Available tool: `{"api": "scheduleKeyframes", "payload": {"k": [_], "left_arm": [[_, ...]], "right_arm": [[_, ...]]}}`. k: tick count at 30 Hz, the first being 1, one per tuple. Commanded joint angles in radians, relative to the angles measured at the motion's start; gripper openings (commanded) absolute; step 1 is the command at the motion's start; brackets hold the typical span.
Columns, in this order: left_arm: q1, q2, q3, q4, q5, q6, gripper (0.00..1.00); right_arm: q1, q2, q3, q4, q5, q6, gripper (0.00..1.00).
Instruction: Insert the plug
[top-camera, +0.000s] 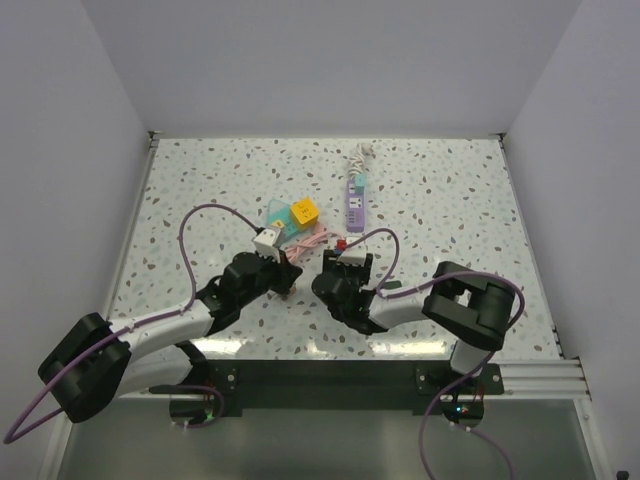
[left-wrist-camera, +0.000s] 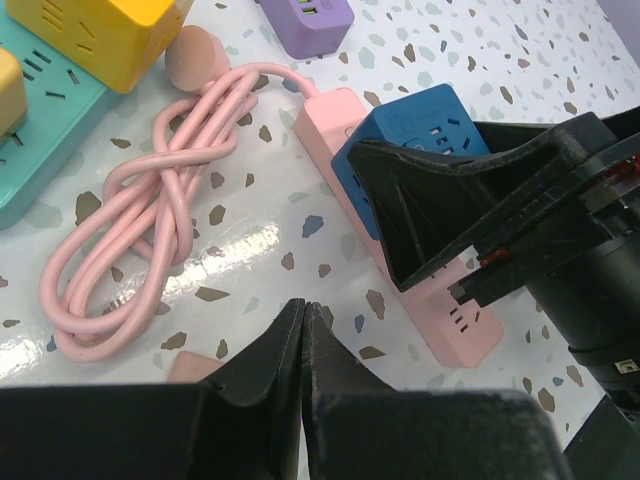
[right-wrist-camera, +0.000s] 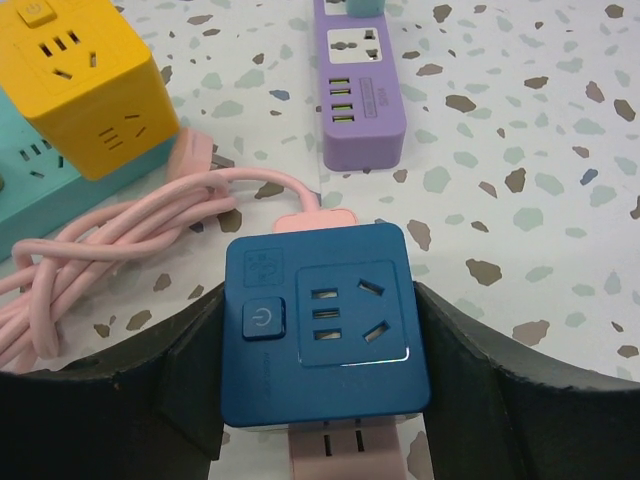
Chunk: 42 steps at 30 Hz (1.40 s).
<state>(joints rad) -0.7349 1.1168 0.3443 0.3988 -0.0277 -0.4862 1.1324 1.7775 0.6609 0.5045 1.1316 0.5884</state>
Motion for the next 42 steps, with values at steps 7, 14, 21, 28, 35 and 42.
{"api": "scheduleKeyframes", "payload": {"k": [7, 14, 21, 28, 35, 42], "left_arm": [[0.014, -0.017, -0.002, -0.009, 0.012, 0.018, 0.05], [0.017, -0.014, 0.005, -0.011, 0.015, 0.02, 0.04], [0.019, -0.029, 0.004, -0.026, 0.002, 0.021, 0.04], [0.028, -0.028, 0.005, -0.032, -0.009, 0.024, 0.03], [0.042, -0.025, 0.005, -0.034, -0.014, 0.028, 0.02], [0.045, -0.038, -0.001, -0.04, -0.014, 0.026, 0.11]], "right_arm": [[-0.049, 0.241, -0.084, -0.228, -0.618, 0.099, 0.0], [-0.094, 0.226, -0.052, -0.179, -0.648, 0.039, 0.0], [-0.151, 0.224, 0.022, -0.146, -0.678, -0.048, 0.0], [-0.204, 0.272, 0.135, -0.132, -0.725, -0.114, 0.0], [-0.229, 0.301, 0.223, -0.123, -0.77, -0.127, 0.0], [-0.232, 0.221, 0.209, -0.184, -0.744, -0.16, 0.0]]}}
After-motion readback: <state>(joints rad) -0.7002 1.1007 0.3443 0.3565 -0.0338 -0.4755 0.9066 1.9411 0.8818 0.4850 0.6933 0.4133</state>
